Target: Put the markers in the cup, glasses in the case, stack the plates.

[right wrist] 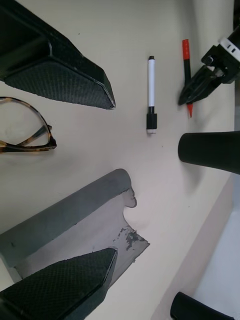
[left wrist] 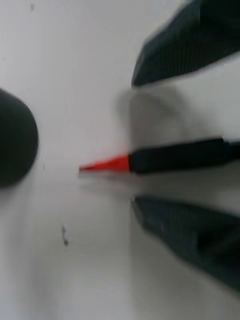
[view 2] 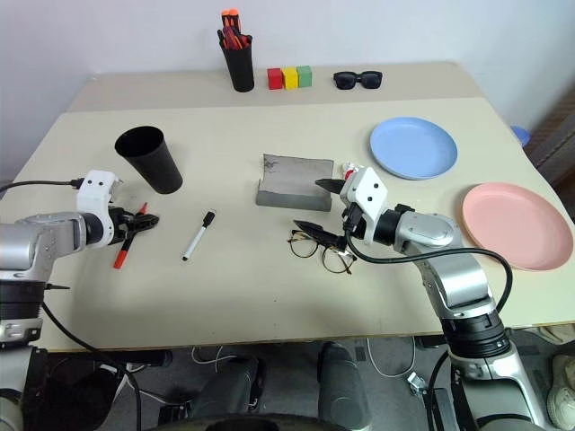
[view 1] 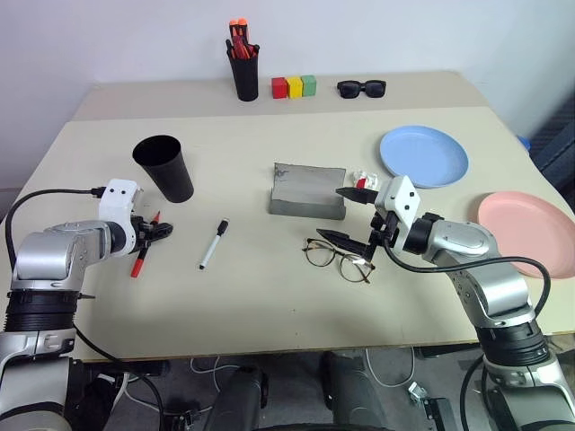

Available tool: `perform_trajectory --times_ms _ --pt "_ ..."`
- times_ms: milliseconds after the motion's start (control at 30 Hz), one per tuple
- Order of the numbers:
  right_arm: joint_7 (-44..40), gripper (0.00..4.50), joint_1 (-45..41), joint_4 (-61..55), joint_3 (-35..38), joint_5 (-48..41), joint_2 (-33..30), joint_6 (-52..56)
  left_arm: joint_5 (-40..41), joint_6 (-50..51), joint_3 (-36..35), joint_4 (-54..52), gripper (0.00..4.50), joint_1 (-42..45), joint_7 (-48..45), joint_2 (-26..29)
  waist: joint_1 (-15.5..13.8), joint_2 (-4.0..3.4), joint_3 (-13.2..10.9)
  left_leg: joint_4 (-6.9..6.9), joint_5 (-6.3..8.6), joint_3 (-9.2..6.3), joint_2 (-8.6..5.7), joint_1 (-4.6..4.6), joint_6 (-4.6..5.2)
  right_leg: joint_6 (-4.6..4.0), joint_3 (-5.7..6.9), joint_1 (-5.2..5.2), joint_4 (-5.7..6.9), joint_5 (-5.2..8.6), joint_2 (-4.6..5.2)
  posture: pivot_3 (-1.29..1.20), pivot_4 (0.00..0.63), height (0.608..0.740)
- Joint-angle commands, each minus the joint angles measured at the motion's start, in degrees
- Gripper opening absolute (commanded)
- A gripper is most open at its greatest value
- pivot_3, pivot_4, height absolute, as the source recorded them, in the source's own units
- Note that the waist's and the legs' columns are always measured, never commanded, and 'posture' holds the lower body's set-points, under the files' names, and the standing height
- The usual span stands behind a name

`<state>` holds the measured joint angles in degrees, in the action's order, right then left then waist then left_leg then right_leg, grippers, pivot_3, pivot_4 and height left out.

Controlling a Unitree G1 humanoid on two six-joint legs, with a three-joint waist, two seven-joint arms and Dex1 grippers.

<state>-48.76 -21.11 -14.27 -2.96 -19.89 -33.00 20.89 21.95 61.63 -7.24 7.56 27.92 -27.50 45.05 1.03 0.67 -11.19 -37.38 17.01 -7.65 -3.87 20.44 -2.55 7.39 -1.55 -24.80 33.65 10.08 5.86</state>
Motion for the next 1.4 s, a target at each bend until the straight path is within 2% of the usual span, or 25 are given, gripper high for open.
perform_trajectory --times_ms 33,100,133,233,333,433,467,533,600,667,733,800,967,1200,1400 --pt "0.0 4.50 -0.7 -0.9 1.3 0.2 -0.7 -1.4 -0.1 2.8 0.1 -2.2 1.26 -1.1 -0.7 0.9 0.0 0.00 0.0 0.00 0.00 0.00 0.00 0.00 0.00 0.00 0.00 0.00 0.00 0.00 0.00 0.00 0.150 0.740" --pt "0.0 4.50 -0.9 -0.2 1.0 0.9 -0.6 -2.1 0.2 4.1 -0.7 -3.3 0.26 -1.6 -0.8 0.9 -0.1 0.00 0.0 0.00 0.00 0.00 0.00 0.00 0.00 0.00 0.00 0.01 0.00 0.00 0.00 0.00 0.150 0.740" --pt "0.0 4.50 -0.9 0.0 1.0 1.1 -0.5 -2.4 0.2 4.1 -0.8 -3.9 0.07 -1.8 -0.9 0.9 -0.1 0.00 0.0 0.00 0.00 0.00 0.00 0.00 -0.01 0.00 0.00 0.01 0.00 0.00 0.00 0.00 0.150 0.740" --pt "0.0 4.50 -1.1 0.5 0.9 1.4 -0.3 -3.0 0.7 3.5 -1.7 -5.4 0.07 -2.3 -1.7 0.8 -0.1 0.00 0.0 0.00 -0.02 0.00 0.00 -0.01 -0.03 0.00 0.00 0.01 0.00 0.00 0.00 0.00 0.150 0.740" --pt "-0.1 4.50 -1.4 1.1 1.0 1.6 -0.3 -3.5 6.2 4.9 -3.5 -10.6 0.07 -4.4 -8.7 2.5 0.0 0.00 0.0 0.01 -0.02 0.00 0.00 0.00 -0.04 0.00 0.00 0.00 0.00 0.00 0.00 0.00 0.150 0.740" --pt "-0.3 4.50 -1.7 1.6 1.0 1.7 -0.4 -3.8 8.2 -6.0 -3.6 -20.1 0.07 -12.0 -20.4 6.9 0.2 0.01 0.0 0.06 -0.02 0.01 0.02 0.06 -0.04 -0.01 -0.01 -0.06 -0.04 0.00 0.01 0.00 0.150 0.740" --pt "-0.4 4.50 -1.8 1.8 1.0 1.7 -0.5 -3.9 8.8 -9.6 -4.5 -22.0 0.07 -13.7 -22.7 6.8 0.2 0.01 0.0 0.10 -0.02 0.03 0.03 0.06 -0.04 -0.02 -0.02 -0.08 -0.05 0.00 0.01 0.00 0.150 0.740" --pt "-0.3 4.50 -2.0 2.3 1.0 1.9 -0.5 -4.3 9.4 -14.4 -5.6 -23.7 0.07 -15.3 -25.0 6.2 -0.2 0.01 0.0 0.19 -0.05 0.05 0.05 0.06 -0.09 -0.09 -0.03 -0.14 -0.07 0.02 0.02 0.00 0.150 0.740" --pt "-0.7 4.50 -2.2 2.3 1.1 1.2 -0.4 -3.9 9.6 -22.5 -7.1 -24.5 0.07 -12.4 -23.5 1.5 -0.6 -0.02 0.0 0.19 -0.08 0.02 0.07 0.07 -0.14 -0.15 0.00 -0.11 -0.07 0.05 0.01 0.00 0.150 0.740" --pt "-2.7 4.50 -2.1 1.8 1.4 -1.3 -0.7 -2.3 10.6 -25.7 -8.3 -23.3 0.07 -7.5 -20.8 -2.8 -1.3 0.10 0.0 0.09 -0.10 -0.01 0.06 0.03 -0.14 -0.20 0.03 0.03 -0.10 0.08 0.01 0.00 0.150 0.740" --pt "-4.9 4.50 -2.2 1.3 2.1 -4.6 -0.9 0.0 10.6 -28.1 -8.0 -21.9 0.07 -3.7 -21.2 -4.4 -1.3 0.16 0.0 -0.01 -0.11 -0.03 0.08 0.05 -0.17 -0.21 0.09 0.09 -0.17 -0.06 -0.01 0.00 0.150 0.740" --pt "-7.3 4.50 -2.4 0.6 4.0 -10.7 -1.1 4.4 11.7 -31.4 -8.8 -19.8 0.07 1.7 -19.4 -7.5 -1.2 0.14 0.0 0.00 -0.11 -0.02 0.07 0.00 -0.17 -0.19 0.08 0.13 -0.21 -0.08 -0.02 0.00 0.150 0.740" --pt "-8.3 4.50 -2.5 -1.4 6.1 -15.5 -0.9 6.5 9.4 -40.4 -8.8 -14.7 0.07 9.0 -18.9 -9.9 -0.4 0.15 0.0 0.09 -0.11 0.00 0.07 -0.01 -0.17 -0.18 0.08 0.11 -0.23 -0.08 -0.02 0.00 0.150 0.740" --pt "-6.8 4.50 -2.4 -2.2 5.4 -13.3 0.1 3.1 4.4 -56.5 -11.4 4.7 0.07 20.0 -15.9 -10.4 -0.3 0.15 0.0 0.09 -0.11 0.00 0.08 -0.02 -0.17 -0.17 0.08 0.10 -0.24 -0.08 -0.04 0.00 0.150 0.740" --pt "-5.9 4.50 -2.7 -1.8 5.3 -12.5 0.3 2.2 2.6 -70.2 -11.8 19.7 0.07 24.6 -20.2 -11.0 -0.3 0.16 0.0 0.07 -0.12 0.00 0.07 0.02 -0.17 -0.16 0.08 0.10 -0.27 -0.09 -0.04 0.00 0.150 0.740"
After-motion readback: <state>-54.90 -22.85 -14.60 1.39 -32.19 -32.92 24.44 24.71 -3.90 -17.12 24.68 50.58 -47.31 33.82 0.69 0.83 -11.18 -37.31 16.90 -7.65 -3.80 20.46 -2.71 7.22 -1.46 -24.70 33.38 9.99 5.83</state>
